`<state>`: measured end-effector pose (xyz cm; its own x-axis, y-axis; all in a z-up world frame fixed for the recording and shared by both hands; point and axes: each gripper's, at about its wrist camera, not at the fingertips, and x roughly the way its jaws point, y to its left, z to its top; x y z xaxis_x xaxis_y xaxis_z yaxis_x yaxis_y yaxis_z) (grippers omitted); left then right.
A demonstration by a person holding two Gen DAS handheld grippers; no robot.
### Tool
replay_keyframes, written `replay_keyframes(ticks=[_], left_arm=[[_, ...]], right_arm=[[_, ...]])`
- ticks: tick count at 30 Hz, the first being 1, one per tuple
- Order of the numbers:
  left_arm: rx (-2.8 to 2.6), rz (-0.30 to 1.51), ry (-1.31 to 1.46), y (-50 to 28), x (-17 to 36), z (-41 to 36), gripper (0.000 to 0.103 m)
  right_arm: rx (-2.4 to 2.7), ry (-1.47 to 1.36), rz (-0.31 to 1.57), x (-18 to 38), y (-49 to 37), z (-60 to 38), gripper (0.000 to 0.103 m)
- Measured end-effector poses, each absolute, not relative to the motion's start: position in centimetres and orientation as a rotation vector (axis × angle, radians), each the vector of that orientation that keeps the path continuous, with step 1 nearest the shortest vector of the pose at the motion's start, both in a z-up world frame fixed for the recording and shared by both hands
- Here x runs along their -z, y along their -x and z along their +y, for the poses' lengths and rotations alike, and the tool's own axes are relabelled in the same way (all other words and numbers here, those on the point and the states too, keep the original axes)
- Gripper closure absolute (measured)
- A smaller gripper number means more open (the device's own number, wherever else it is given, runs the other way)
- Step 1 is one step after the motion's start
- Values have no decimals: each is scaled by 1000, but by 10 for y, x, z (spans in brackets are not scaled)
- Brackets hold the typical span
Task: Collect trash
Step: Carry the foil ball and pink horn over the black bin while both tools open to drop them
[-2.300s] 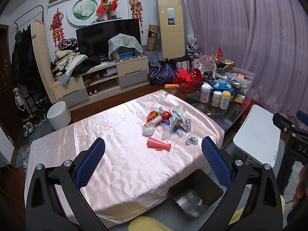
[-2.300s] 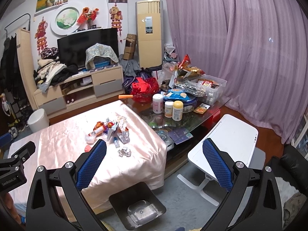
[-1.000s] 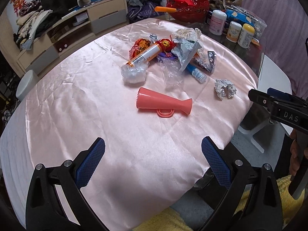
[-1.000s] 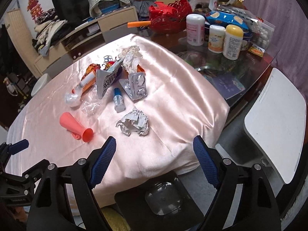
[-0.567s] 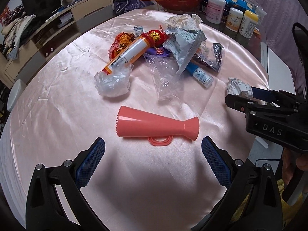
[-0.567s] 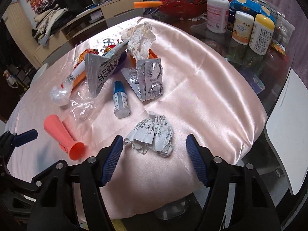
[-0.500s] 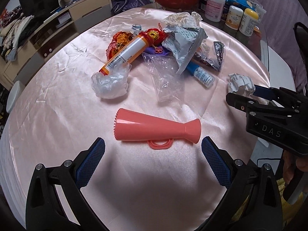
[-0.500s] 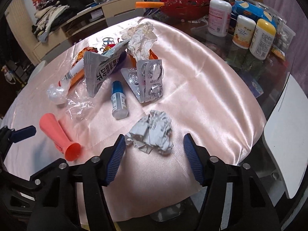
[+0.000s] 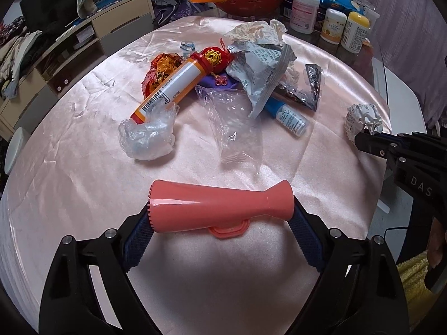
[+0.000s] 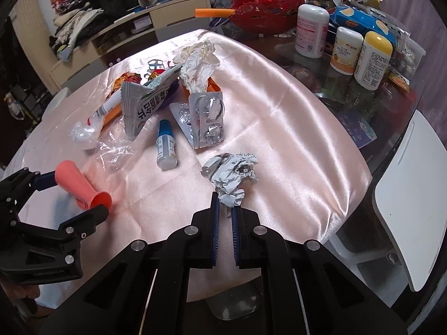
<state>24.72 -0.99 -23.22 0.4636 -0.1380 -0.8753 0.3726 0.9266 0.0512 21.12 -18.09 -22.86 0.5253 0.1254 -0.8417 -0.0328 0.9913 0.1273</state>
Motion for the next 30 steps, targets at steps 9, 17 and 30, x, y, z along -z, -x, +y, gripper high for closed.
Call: replay_keyframes(ticks=[9, 17, 30], left_arm=[[368, 1031, -169, -187, 207, -13, 18], [404, 1085, -122, -127, 213, -30, 18], [446, 1232, -130, -75, 264, -72, 18]], right_arm=[[-112, -117, 1028, 207, -159, -198, 93], [-128, -133, 1096, 224, -102, -216, 93], [-217, -250, 1209, 257, -54, -228, 90]])
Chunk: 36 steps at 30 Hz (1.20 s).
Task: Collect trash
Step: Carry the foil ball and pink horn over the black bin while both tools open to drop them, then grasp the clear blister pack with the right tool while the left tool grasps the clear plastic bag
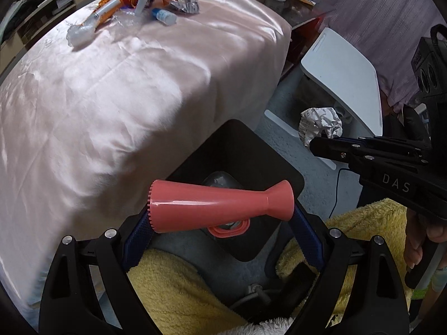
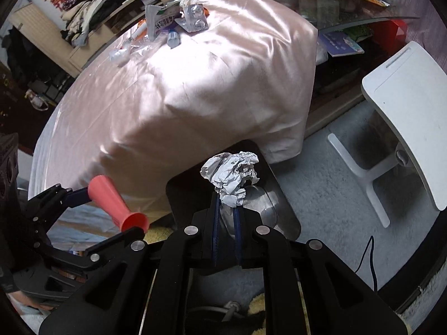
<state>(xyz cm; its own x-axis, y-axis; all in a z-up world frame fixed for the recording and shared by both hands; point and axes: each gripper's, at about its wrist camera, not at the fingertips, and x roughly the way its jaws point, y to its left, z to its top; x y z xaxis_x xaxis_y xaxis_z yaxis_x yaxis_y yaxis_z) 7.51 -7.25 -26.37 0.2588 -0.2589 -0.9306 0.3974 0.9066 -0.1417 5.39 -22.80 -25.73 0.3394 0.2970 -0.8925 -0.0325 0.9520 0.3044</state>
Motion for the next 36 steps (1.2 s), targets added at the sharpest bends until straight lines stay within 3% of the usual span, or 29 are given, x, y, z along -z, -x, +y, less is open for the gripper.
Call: replay_keyframes(ticks=[9, 11, 13, 24, 29, 36], left_arm=[[471, 1279, -153, -80, 287, -91, 18], [466, 1279, -151, -83, 285, -92, 14], [460, 1274, -153, -84, 284, -93, 12], [435, 1201, -147, -83, 246, -72, 8], [373, 1150, -116, -92, 224, -44, 8], [269, 1118, -44, -124, 206, 5, 8]], right_arm=[[-241, -260, 1268, 272, -61, -225, 87], [-241, -267, 1270, 273, -64, -225, 63], [-245, -277, 1263, 271, -66, -227, 57], [-199, -314, 1188, 246, -78, -245, 57], [-182, -334, 1100, 220, -92, -255, 50], [-198, -282, 1027, 199, -129, -239, 49]])
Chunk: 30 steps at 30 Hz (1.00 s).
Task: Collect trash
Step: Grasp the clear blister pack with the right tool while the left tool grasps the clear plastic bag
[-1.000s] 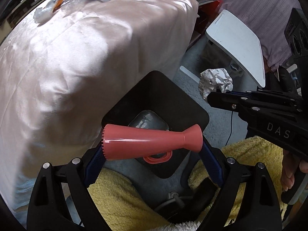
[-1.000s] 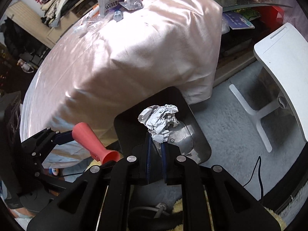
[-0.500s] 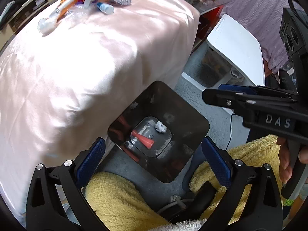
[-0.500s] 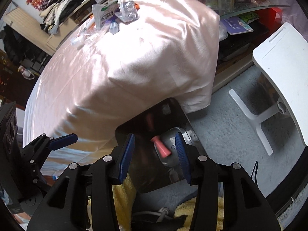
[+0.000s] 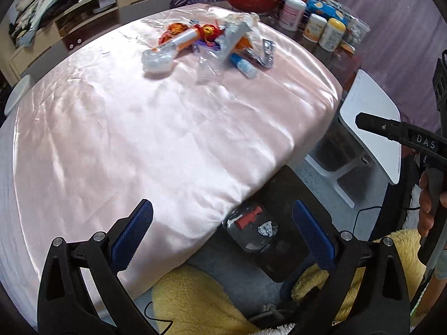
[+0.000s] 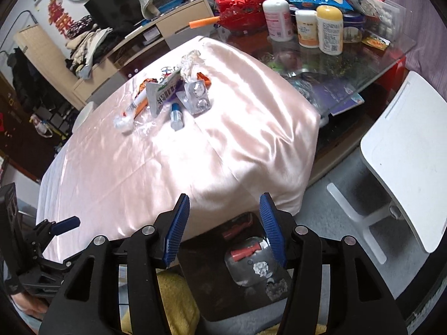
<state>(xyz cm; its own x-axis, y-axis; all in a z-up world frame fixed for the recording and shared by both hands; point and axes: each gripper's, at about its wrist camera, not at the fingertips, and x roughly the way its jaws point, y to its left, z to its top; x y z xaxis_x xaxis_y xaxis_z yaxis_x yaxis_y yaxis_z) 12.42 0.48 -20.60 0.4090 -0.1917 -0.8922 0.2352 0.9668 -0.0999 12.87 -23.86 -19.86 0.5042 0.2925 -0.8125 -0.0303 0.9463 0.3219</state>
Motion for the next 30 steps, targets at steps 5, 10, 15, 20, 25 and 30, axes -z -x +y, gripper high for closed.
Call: replay_keyframes(ticks=[5, 10, 15, 20, 25, 30], left_arm=[[248, 1092, -24, -156, 200, 21, 8], [239, 1073, -29, -193, 201, 18, 8], [269, 1059, -19, -232, 206, 7, 13], [306, 1081, 16, -266, 217, -2, 30], [326, 1090, 13, -286, 226, -12, 35], [341, 1114, 26, -298, 240, -17, 53]], right_arm=[[-232, -245, 1008, 195, -167, -218, 49], [-251, -232, 1000, 199, -210, -204, 50], [-266, -235, 997, 206, -246, -195, 51], [-283, -240, 1004, 217, -275, -190, 52], [-297, -246, 1022, 229, -294, -185, 52], [-320, -263, 1045, 239, -305, -182, 64]])
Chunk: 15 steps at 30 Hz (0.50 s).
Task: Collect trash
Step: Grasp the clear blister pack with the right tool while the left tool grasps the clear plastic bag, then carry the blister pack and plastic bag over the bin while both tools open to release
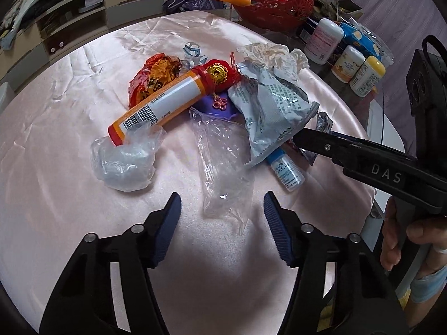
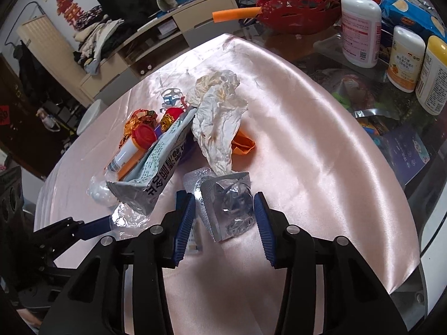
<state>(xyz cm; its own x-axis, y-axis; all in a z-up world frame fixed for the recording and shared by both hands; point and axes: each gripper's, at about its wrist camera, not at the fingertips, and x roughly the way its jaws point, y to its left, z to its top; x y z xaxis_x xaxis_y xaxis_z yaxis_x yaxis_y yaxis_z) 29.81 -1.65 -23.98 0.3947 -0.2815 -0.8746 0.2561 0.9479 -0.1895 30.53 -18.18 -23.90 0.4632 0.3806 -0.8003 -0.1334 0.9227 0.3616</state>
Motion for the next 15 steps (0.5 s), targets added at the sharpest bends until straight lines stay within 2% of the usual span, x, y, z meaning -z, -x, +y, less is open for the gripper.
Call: replay_keyframes(ticks=[1, 3, 15], left_arm=[[348, 1118, 28, -298, 242, -17, 61], [345, 1106, 13, -296, 242, -17, 69], [337, 1079, 2, -238, 214, -5, 71]], right_arm=[[-326, -261, 1052, 241, -306, -181, 66], [-328, -256, 1044, 241, -304, -182, 67], [-285, -213, 1048, 216, -235, -199, 68]])
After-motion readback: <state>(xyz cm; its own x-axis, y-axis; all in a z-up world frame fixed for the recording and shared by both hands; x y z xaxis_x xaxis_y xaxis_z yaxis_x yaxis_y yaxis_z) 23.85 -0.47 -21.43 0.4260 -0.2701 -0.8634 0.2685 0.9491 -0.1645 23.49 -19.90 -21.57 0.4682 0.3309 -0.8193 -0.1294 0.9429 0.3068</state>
